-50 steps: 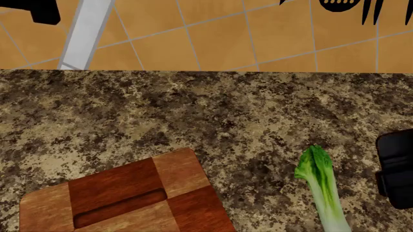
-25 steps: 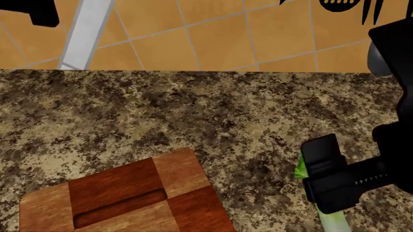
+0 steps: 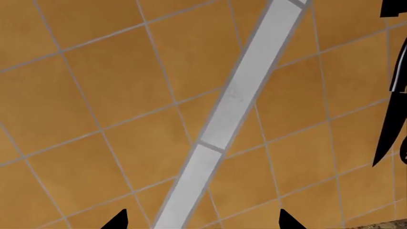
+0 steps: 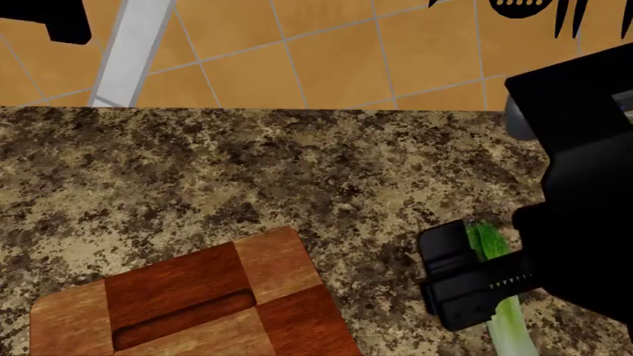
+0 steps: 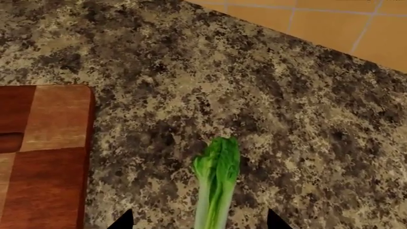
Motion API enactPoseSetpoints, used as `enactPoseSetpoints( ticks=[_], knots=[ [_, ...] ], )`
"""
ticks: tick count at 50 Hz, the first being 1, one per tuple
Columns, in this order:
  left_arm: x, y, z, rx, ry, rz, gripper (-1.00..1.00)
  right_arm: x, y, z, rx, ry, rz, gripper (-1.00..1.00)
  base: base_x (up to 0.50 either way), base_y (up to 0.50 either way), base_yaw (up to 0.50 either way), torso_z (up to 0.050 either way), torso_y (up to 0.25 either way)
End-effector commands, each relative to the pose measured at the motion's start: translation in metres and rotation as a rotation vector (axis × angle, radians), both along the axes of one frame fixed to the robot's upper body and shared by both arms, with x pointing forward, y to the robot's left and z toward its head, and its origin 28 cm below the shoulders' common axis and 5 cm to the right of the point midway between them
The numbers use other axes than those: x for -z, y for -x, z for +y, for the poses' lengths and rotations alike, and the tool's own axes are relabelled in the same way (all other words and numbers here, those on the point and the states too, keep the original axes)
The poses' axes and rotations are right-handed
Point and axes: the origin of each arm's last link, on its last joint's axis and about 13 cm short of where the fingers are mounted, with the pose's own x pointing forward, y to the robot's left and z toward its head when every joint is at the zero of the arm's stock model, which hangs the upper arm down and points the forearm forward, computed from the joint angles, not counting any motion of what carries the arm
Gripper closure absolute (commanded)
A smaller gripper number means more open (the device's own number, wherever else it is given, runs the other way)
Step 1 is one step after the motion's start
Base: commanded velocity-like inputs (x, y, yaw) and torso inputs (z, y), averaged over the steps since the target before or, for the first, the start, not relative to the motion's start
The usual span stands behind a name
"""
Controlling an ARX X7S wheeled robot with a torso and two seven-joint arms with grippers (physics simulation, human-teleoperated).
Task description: Clear the non-vegetable object off the cutting board and place the vegetables onto it.
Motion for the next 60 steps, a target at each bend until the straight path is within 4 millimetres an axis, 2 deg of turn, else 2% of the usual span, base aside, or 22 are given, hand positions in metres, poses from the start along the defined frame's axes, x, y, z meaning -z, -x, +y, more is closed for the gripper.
enactPoseSetpoints(
  ticks=[1, 17, 30, 38, 60],
  knots=[
    [0.0, 0.0, -0.001, 0.0, 0.0, -0.004, -1.0, 0.017, -0.014, -0.001, 0.0, -0.029, 0.024, -1.0, 0.0, 0.0, 0.0, 0.0, 0.0],
    [-0.001, 0.004, -0.001, 0.001, 0.013, -0.011, -1.0, 0.037, -0.02, -0.008, 0.034, -0.054, 0.056, -1.0, 0.0, 0.0, 0.0, 0.0, 0.0],
    [-0.006, 0.005, -0.002, 0.012, 0.014, -0.021, -1.0, 0.061, -0.02, -0.011, 0.051, -0.065, 0.105, -1.0, 0.0, 0.0, 0.0, 0.0, 0.0],
    [-0.008, 0.005, -0.002, 0.013, 0.012, -0.026, -1.0, 0.063, -0.018, -0.015, 0.074, -0.057, 0.118, -1.0, 0.0, 0.0, 0.0, 0.0, 0.0],
    [-0.006, 0.006, 0.0, 0.007, 0.016, -0.026, -1.0, 0.086, -0.012, -0.018, 0.091, -0.08, 0.183, -1.0, 0.0, 0.0, 0.0, 0.0, 0.0]
  ],
)
